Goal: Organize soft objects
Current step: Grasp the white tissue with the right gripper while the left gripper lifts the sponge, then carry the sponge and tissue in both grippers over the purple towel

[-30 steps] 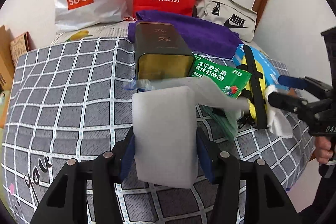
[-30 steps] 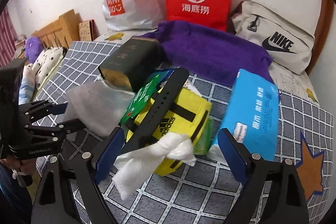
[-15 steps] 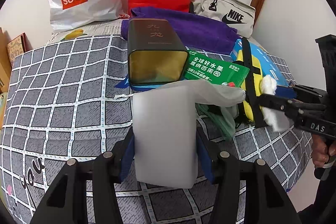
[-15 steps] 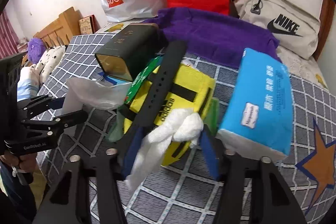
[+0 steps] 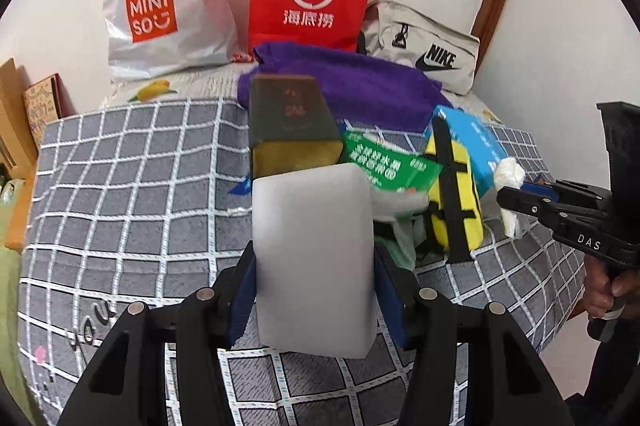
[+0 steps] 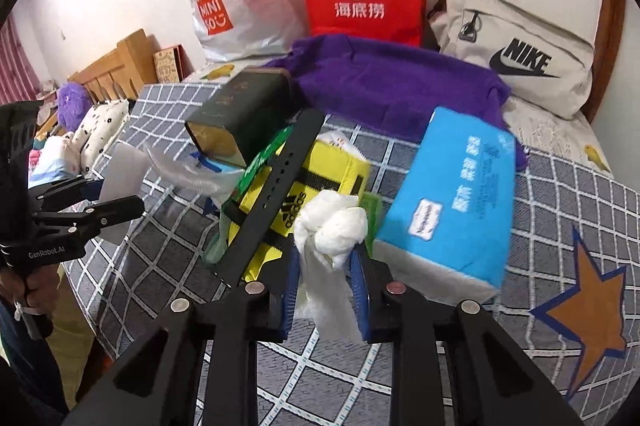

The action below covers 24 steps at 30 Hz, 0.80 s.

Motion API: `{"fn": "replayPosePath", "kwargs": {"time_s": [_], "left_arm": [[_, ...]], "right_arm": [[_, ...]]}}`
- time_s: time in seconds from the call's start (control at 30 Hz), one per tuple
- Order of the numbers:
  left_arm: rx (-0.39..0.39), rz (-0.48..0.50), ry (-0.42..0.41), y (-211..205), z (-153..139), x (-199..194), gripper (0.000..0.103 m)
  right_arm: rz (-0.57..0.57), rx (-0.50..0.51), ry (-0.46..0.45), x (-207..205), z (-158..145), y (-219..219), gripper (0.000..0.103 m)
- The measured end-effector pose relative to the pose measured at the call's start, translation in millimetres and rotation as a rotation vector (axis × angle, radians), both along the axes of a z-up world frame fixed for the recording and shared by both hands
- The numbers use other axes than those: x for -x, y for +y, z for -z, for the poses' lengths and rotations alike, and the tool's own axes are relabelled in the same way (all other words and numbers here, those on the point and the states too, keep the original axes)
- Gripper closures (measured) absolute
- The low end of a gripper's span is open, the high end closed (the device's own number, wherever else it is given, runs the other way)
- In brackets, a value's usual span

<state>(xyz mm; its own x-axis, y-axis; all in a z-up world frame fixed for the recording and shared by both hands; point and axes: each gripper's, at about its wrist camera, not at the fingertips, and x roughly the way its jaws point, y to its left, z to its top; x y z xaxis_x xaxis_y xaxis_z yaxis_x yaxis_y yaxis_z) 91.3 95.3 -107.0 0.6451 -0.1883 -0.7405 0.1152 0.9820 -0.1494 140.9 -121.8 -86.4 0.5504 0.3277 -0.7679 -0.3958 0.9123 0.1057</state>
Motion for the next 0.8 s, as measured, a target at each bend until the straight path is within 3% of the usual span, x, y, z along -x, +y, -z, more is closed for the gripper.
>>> {"fn": "replayPosePath", "kwargs": {"time_s": [0.17,0.4,0.8], "left_arm": [[-0.006,-0.015,-0.038,0,-24,-1,0.051],[-0.033,-0.041,-0.026,-6,-37,-20,0.051],[-0.094,-0.067,-0.024,-20,-58,-74,0.051]], "right_arm": [[0.005,-0.014,-0.024,1,-13,-9,0.079],[0.010,-0.007,-0.054,-7,-26,-16,0.079],[0.091,-0.005,-0.060,-60,-41,-40,0.079]]}}
